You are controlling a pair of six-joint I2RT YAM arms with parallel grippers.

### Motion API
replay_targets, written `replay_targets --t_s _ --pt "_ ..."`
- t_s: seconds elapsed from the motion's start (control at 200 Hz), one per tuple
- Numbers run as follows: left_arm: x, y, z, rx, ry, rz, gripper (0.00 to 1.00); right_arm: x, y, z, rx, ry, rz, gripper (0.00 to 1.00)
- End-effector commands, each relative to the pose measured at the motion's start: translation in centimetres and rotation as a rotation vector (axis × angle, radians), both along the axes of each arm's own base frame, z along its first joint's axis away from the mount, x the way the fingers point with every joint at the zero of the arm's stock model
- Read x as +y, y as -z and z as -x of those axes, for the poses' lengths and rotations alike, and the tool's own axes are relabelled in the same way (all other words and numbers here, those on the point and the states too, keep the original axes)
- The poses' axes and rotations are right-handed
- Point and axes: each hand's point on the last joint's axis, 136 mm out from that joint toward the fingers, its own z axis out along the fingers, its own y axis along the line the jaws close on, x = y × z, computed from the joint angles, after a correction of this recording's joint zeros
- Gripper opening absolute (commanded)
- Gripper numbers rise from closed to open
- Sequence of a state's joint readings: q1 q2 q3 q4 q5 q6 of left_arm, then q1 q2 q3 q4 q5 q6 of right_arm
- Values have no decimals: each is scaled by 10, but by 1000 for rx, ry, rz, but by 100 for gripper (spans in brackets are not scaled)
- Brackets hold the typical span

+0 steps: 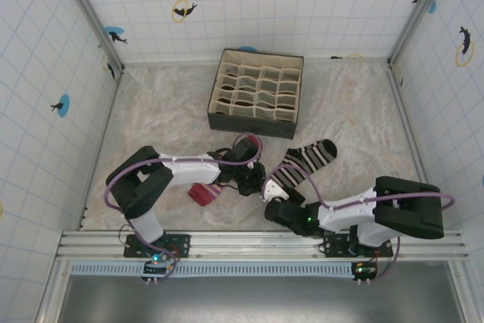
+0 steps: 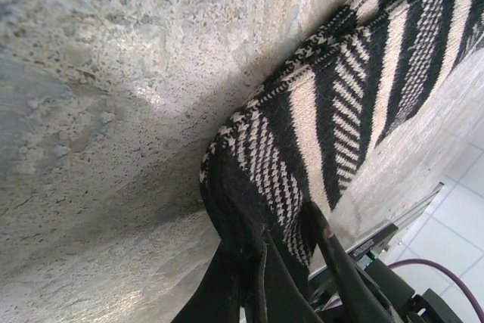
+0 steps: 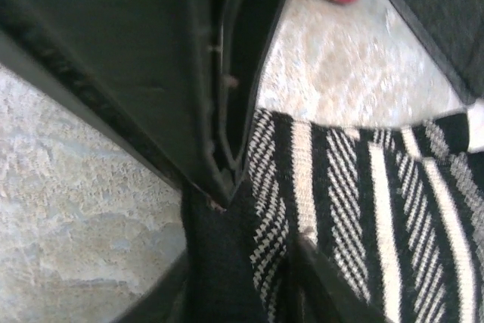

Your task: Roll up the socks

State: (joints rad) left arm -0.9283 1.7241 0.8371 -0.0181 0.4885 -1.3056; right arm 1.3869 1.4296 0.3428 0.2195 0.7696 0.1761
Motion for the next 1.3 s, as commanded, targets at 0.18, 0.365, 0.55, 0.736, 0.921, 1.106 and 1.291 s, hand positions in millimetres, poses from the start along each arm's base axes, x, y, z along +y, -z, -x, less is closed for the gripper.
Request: replay_targets --t_s 0.18,0.365,0.55,0.736,0.921,1.106,1.291 --pt "16 -6 -18 -76 -34 -63 48 -1 7 0 101 21 -106 0" --pt "19 -23 -34 -178 -67 -53 92 -1 5 -2 204 38 -224 0" --pt "24 -48 -52 -330 -126 -4 97 0 6 -4 325 72 -362 0" --pt "23 -50 -53 -373 -121 38 91 -2 9 -7 453 135 -461 0" --pt "23 -45 -52 -388 -104 42 81 -10 7 -12 570 222 -628 0" --pt "24 -34 -49 -403 -84 9 72 -21 11 -12 703 335 -795 0" --pt "13 -33 -45 -434 -42 8 68 -34 16 -14 800 508 -917 0"
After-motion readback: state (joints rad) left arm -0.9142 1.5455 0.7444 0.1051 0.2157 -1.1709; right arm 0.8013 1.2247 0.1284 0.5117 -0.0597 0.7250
